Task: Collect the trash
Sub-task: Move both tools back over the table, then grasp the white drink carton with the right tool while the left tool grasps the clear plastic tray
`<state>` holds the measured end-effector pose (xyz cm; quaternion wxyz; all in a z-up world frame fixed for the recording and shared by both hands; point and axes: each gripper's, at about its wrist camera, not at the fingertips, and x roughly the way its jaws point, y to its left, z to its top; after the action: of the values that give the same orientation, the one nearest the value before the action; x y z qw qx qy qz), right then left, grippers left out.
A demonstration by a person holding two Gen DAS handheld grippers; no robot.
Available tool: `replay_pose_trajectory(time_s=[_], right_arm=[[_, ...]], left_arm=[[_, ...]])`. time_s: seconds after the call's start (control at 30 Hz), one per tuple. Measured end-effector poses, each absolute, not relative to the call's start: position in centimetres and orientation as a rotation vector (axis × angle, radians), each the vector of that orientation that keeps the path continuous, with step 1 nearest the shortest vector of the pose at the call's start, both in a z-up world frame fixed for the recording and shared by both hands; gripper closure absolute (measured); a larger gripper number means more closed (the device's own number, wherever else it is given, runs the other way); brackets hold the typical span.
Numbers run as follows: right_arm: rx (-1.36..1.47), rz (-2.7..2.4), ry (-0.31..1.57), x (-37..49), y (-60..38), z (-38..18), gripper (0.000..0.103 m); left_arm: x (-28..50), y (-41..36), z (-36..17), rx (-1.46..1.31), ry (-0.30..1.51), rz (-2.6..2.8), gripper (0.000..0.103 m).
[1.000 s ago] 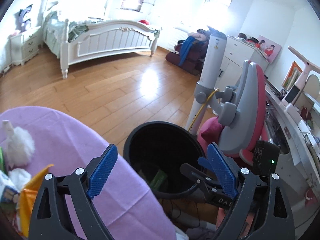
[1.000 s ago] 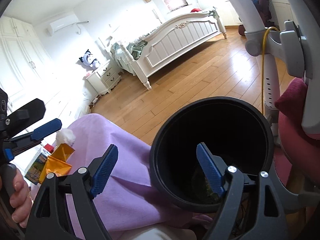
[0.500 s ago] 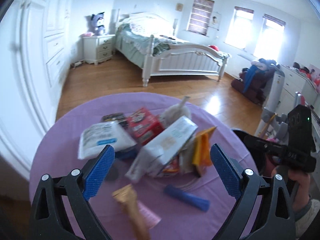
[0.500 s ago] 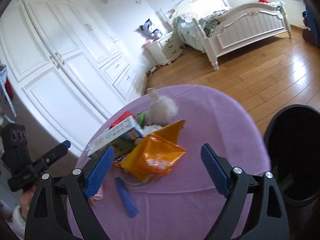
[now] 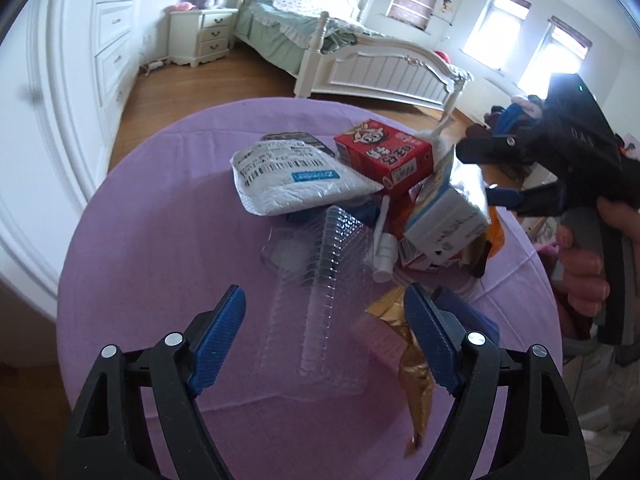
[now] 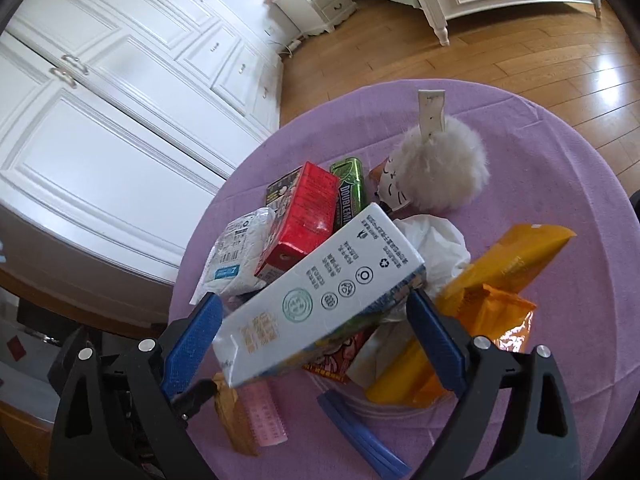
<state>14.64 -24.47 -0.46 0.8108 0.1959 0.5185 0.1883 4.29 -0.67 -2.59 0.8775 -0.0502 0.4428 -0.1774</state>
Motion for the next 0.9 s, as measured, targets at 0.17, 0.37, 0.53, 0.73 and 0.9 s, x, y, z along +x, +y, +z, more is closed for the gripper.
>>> replay_pose_trajectory(time_s=[0.17,0.37,0.53,0.73,0.9], right_arm=[[0.248,0.369,1.098,14.7,-21.9,-0.2,0.013],[0.117,0.357,1.073,12.8,-21.5,-0.6,0.049],[0.117,0.402,0.985,11.0,-21.8,0.2,0.062],[0.201,0.481,0.765,9.2,-23.1,3.5,0.063],[0.23,0.446,0.583,6.9,-26.4,5.9,0.063]], left_arm=[[5.0,-1.6,-3.2,-0.016,0.925,-0.348,0.031],[4.8,-1.1,-3.6,-0.002,0.917,-0.329,0.055],[4.1,-0.3,-2.7,-0.07,0.863,-0.347,0.062],[2.2,-0.4,1.2,-0.1,0.734,-0.348,0.062],[1.3,-2.9,5.1,-0.103,0.629,-0.379,0.062]])
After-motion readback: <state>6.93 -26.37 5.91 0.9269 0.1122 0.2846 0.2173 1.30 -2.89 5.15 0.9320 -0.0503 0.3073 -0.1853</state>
